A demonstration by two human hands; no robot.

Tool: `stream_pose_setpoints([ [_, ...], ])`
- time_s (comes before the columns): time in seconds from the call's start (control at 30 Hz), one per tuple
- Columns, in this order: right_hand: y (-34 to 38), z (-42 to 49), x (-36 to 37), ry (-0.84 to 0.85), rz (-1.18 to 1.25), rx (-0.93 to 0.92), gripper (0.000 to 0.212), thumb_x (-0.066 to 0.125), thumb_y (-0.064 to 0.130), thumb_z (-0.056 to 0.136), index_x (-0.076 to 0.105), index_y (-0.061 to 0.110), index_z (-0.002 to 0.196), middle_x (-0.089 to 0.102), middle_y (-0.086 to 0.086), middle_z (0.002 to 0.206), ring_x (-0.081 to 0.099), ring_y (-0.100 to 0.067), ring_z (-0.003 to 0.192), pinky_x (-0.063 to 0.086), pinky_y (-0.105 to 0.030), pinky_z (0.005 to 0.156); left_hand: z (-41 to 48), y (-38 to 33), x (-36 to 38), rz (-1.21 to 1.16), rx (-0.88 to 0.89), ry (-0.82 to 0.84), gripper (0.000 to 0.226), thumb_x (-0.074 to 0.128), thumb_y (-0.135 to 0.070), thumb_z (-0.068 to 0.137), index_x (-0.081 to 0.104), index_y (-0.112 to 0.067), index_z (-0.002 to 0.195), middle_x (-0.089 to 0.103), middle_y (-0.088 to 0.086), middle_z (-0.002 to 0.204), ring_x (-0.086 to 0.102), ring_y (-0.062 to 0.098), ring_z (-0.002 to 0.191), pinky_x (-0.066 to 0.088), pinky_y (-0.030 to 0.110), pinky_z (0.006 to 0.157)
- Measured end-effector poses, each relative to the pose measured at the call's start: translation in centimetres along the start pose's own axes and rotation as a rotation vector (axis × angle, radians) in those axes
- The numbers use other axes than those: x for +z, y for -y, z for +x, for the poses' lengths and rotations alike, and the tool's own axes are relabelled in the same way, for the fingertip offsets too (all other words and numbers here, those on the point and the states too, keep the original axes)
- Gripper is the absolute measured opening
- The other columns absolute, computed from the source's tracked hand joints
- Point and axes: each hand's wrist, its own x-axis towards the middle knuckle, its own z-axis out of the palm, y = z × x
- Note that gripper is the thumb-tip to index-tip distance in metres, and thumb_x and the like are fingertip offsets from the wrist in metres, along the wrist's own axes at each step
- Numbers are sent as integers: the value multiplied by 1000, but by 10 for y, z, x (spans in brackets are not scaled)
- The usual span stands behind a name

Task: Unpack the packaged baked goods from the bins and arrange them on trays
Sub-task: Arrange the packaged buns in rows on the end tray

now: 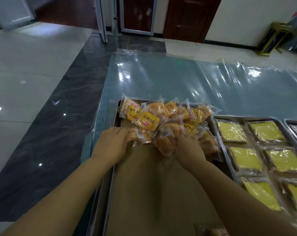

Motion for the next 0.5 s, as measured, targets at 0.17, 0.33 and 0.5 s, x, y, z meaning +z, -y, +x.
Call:
stream_pose_setpoints([
  [0.17, -13, -14, 4, -57, 209, -30, 21, 47, 14, 89, 59, 15, 106, 57, -6, 109, 50, -25, 102, 42, -33, 79, -14, -17, -20, -244, -96, -10, 24, 44, -31, 96, 59, -22, 111, 65, 2, 93, 57, 17, 86, 49, 39, 74],
  [0.33, -31, -42, 4, -133, 383, -89, 14, 53, 16, 91, 61, 22, 101, 54, 7, 96, 49, -4, 79, 37, -18, 65, -41, -39, -24, -405, -168, 123, 18, 49, -30, 94, 66, -27, 101, 64, -9, 89, 58, 6, 81, 48, 27, 68],
  [0.5, -47, -73, 1, -232, 377, -218, 24, 58, 2, 85, 66, 14, 104, 55, 2, 102, 50, -12, 92, 42, -22, 77, -75, -47, -10, -400, -250, 335, 18, 56, -31, 91, 66, -29, 105, 66, -14, 97, 60, 2, 88, 50, 27, 80],
])
